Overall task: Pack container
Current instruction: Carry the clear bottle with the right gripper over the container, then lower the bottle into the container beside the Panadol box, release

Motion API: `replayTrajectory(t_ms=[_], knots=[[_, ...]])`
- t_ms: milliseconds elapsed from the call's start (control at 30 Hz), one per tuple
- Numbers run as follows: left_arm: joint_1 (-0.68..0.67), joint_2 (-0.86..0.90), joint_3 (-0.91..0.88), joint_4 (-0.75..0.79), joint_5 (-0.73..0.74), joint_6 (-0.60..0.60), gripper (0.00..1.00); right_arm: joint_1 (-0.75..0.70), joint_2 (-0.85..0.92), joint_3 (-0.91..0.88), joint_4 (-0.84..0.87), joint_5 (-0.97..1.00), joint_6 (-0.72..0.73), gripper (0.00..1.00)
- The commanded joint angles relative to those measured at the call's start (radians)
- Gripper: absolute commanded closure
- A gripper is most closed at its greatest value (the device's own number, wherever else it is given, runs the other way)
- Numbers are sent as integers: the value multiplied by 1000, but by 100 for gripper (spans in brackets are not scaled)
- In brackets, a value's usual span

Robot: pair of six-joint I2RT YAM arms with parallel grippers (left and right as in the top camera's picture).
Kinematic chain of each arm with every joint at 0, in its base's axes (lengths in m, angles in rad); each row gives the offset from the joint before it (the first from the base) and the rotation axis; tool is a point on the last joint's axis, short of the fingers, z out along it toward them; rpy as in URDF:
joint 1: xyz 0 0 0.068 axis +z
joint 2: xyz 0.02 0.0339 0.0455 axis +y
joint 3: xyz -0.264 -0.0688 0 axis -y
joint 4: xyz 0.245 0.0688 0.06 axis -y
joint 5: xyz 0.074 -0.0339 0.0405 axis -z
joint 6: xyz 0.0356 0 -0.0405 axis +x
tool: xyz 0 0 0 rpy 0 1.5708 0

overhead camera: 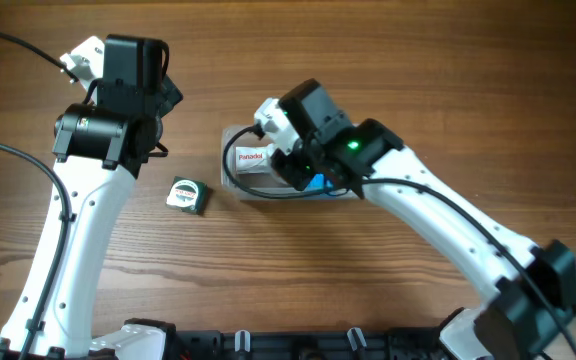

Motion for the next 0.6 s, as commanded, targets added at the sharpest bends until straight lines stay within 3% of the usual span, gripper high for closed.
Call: replayTrajectory(t_ms=[0, 400, 567], knots=[[3, -3, 6, 2, -16, -2, 0, 16, 34, 6, 30, -71, -113, 93], [3, -3, 6, 2, -16, -2, 0, 16, 110, 6, 44, -71, -535, 93], [3, -3, 6, 2, -16, -2, 0, 16, 114, 6, 91, -159, -533, 93]])
